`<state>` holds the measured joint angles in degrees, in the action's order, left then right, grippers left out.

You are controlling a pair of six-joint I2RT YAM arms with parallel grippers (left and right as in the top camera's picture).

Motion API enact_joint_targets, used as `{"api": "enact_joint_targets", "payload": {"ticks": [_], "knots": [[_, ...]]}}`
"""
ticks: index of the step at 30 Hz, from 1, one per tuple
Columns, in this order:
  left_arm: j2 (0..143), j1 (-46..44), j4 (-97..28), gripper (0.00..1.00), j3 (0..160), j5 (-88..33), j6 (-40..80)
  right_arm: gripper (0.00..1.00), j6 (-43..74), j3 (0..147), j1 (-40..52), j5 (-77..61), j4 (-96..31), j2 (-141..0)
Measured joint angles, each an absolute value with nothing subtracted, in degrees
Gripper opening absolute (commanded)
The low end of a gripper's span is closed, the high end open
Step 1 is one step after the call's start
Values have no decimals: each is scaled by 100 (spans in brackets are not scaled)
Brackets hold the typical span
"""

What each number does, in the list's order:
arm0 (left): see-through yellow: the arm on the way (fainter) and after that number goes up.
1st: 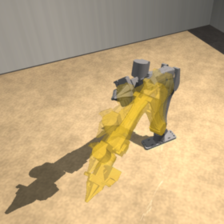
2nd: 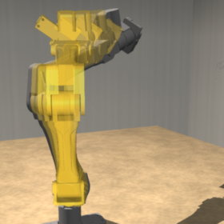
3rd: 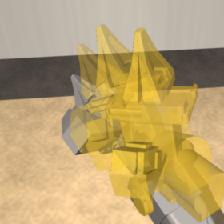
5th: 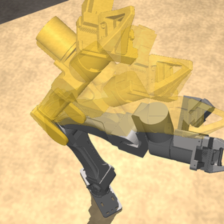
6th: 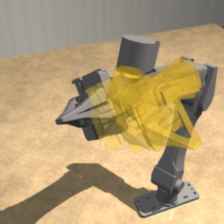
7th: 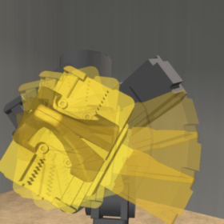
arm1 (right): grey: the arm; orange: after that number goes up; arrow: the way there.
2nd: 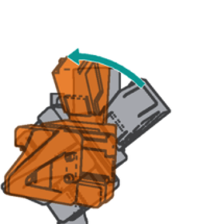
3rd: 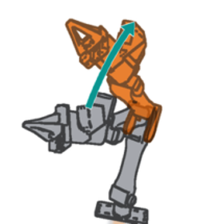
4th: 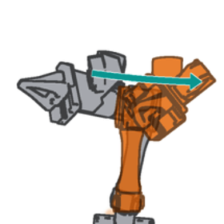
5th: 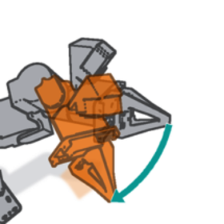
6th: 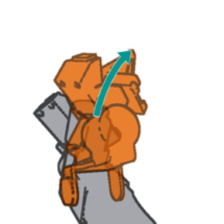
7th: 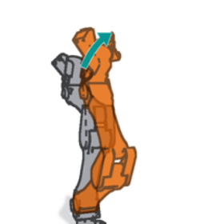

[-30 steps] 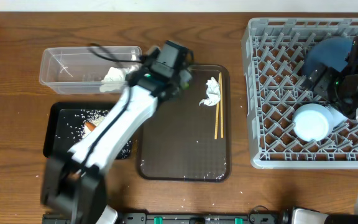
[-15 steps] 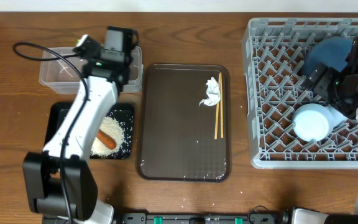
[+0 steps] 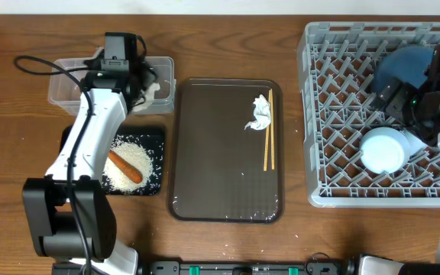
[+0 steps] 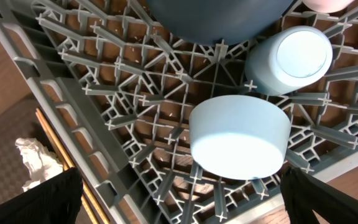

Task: Sort waste into correct bins and load items into the dishwasher rack
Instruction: 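Carry the Pandan wrapper into the clear container and release, then return the left gripper to the tray and grasp the remaining tissue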

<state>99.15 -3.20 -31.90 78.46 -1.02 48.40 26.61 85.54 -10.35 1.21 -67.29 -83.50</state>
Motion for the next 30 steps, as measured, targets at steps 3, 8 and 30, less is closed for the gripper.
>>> {"api": "enact_joint_targets", "payload": {"ticks": [3, 8, 30], "knots": [[9800, -550, -3225, 80, 7846, -742, 4742, 99, 2661, 8554, -1035, 121, -6729, -8350], [9673, -1297, -3496, 80, 7846, -1280, 4499, 99, 2661, 8554, -1035, 121, -6726, -8350], [11303, -3452, -2259, 84, 7832, -1083, 2449, 99, 2661, 8554, -1035, 121, -6729, -8350]]}}
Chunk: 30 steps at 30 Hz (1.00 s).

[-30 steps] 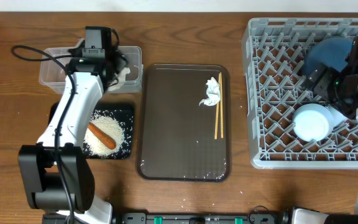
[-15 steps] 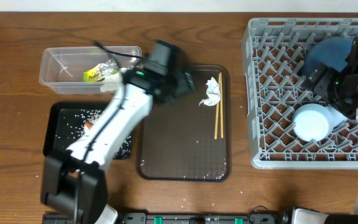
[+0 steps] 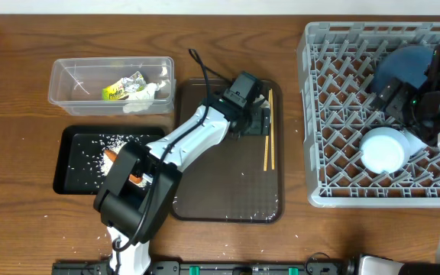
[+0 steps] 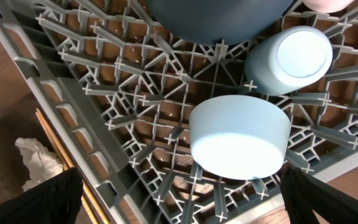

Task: Sort waste into correct bins and load items into the dishwasher rack
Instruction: 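Return the left gripper to the tray and grasp the remaining tissue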

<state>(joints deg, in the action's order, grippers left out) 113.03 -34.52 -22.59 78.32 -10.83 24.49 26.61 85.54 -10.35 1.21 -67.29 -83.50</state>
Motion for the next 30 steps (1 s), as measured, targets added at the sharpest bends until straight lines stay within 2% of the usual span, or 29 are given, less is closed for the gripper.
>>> {"api": "enact_joint_targets", "payload": {"ticks": [7, 9, 11, 13, 17, 22, 26, 29, 30], "knots": [[11306, -3470, -2080, 84, 7832, -1007, 2139, 99, 2661, 8554, -1035, 121, -6729, -8350], [11316, -3481, -1981, 76, 7832, -1004, 2110, 99, 2661, 8554, -1035, 121, -6729, -8350], [11343, -3494, -1831, 60, 7832, -989, 2073, 99, 2661, 8554, -1035, 121, -6729, -8350], [11378, -3500, -1695, 52, 7832, -989, 2097, 99, 2661, 8554, -1035, 121, -6729, -8350], [11404, -3505, -1645, 52, 7832, -987, 2071, 99, 2661, 8554, -1035, 121, -6729, -8350], [11439, -3505, -1647, 58, 7832, -1009, 2067, 99, 2661, 8554, -1035, 121, -6729, -8350], [11587, -3505, -1643, 57, 7832, -1061, 2071, 99, 2661, 8554, -1035, 121, -6729, -8350], [11699, -3505, -1608, 46, 7832, -1079, 2084, 99, 2661, 8554, -1035, 121, -6729, -8350], [11725, -3505, -1566, 37, 7832, -1081, 2078, 99, 2661, 8554, -1035, 121, -6729, -8350]]}}
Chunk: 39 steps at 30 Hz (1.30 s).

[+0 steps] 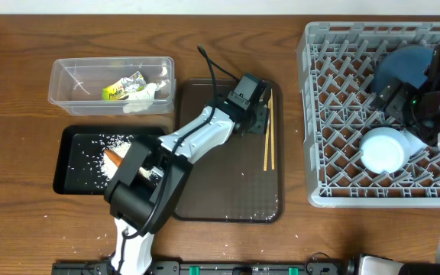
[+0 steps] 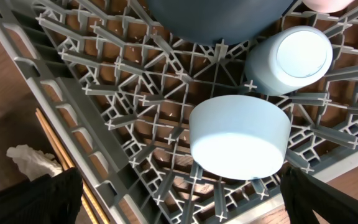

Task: Sort waste into correct bins and load items into the dishwasher rack
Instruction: 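Return the left gripper to the tray and grasp the remaining tissue, then carry the tissue into the clear container and open the left gripper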

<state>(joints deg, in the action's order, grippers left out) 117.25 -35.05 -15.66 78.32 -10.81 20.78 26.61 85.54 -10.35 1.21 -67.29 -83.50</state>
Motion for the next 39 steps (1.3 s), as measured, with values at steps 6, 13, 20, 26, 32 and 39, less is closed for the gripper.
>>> {"api": "enact_joint_targets", "payload": {"ticks": [6, 13, 20, 26, 32, 39], "knots": [[11730, -3505, -1389, 6, 7835, -1120, 2069, 99, 2661, 8554, -1035, 123, -6729, -8350], [11386, -3417, -1518, 6, 7832, -945, 2093, 99, 2661, 8554, -1035, 121, -6726, -8350], [9939, -2974, -1791, 6, 7835, 530, 2300, 99, 2661, 8554, -1035, 121, -6729, -8350], [9279, -2250, -1857, 6, 7867, 1684, 2386, 99, 2661, 8554, -1035, 121, -6729, -8350], [9419, -1308, -2261, 17, 7867, 1979, 2482, 99, 2661, 8554, -1035, 121, -6726, -8350], [9695, -537, -2453, 80, 7867, 1959, 2561, 99, 2661, 8554, -1035, 121, -6729, -8350]]}}
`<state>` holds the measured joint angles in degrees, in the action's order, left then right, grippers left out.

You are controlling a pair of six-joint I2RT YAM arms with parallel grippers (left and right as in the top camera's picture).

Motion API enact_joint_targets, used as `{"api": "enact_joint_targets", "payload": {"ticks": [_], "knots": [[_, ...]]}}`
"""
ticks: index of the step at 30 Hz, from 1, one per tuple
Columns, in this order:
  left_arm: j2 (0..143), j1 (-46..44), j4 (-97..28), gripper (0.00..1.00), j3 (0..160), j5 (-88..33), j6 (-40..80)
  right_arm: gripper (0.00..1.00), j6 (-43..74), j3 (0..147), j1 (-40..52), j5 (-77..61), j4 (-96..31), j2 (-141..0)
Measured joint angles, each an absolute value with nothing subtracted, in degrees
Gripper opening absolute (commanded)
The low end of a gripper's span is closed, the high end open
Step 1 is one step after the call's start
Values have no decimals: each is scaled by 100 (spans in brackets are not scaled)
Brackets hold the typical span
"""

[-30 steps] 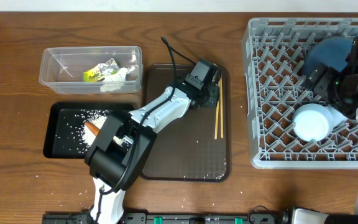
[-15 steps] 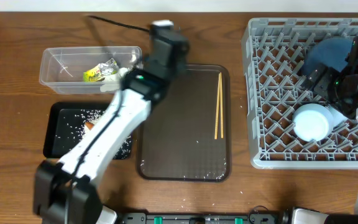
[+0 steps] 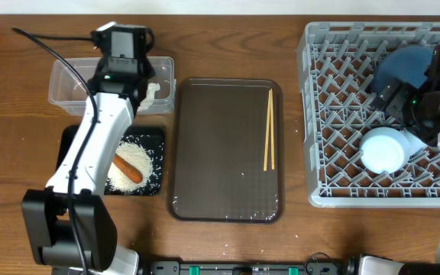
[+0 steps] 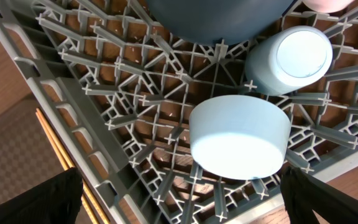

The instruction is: Sort waste into correct bins and load items into the dishwasher rack

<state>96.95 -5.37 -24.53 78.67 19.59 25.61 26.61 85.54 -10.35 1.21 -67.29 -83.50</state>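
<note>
My left arm reaches over the clear plastic bin at the back left. Its gripper hangs above the bin's right end, with a bit of white tissue showing just beside it. The brown tray holds only a pair of chopsticks, also seen at the left edge of the right wrist view. My right gripper stands open over the grey dishwasher rack, just above an upturned light blue bowl.
The rack also carries a dark blue plate and a pale blue cup. A black tray with rice and a sausage lies in front of the clear bin, partly under my left arm.
My left gripper was at the crumpled tissue on the brown tray; now it is over the clear bin and the tissue is gone from the tray. The right arm has not moved.
At first my left arm was over the clear bin while a crumpled tissue lay beside the chopsticks on the tray. Then the left gripper was at that tissue for two moments. Now the arm is back over the bin and only chopsticks lie on the tray.
</note>
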Motion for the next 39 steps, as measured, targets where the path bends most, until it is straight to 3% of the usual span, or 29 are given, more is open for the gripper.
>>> {"api": "enact_joint_targets", "payload": {"ticks": [11, 21, 26, 32, 39], "knots": [[9564, -460, -3181, 91, 7863, 1876, 2714, 99, 2661, 8554, -1035, 121, -6729, -8350], [7625, -357, -4965, 96, 7889, 2226, 3009, 99, 2661, 8554, -1035, 121, -6729, -8350], [7522, 464, -6248, 97, 7887, 2408, 4073, 99, 2661, 8554, -1035, 121, -6729, -8350], [7631, 1695, -6884, 98, 7887, 2488, 4982, 99, 2659, 8554, -1035, 121, -6729, -8350], [7631, 2110, -7022, 98, 7887, 2491, 5260, 99, 2661, 8554, -1035, 121, -6726, -8350]]}}
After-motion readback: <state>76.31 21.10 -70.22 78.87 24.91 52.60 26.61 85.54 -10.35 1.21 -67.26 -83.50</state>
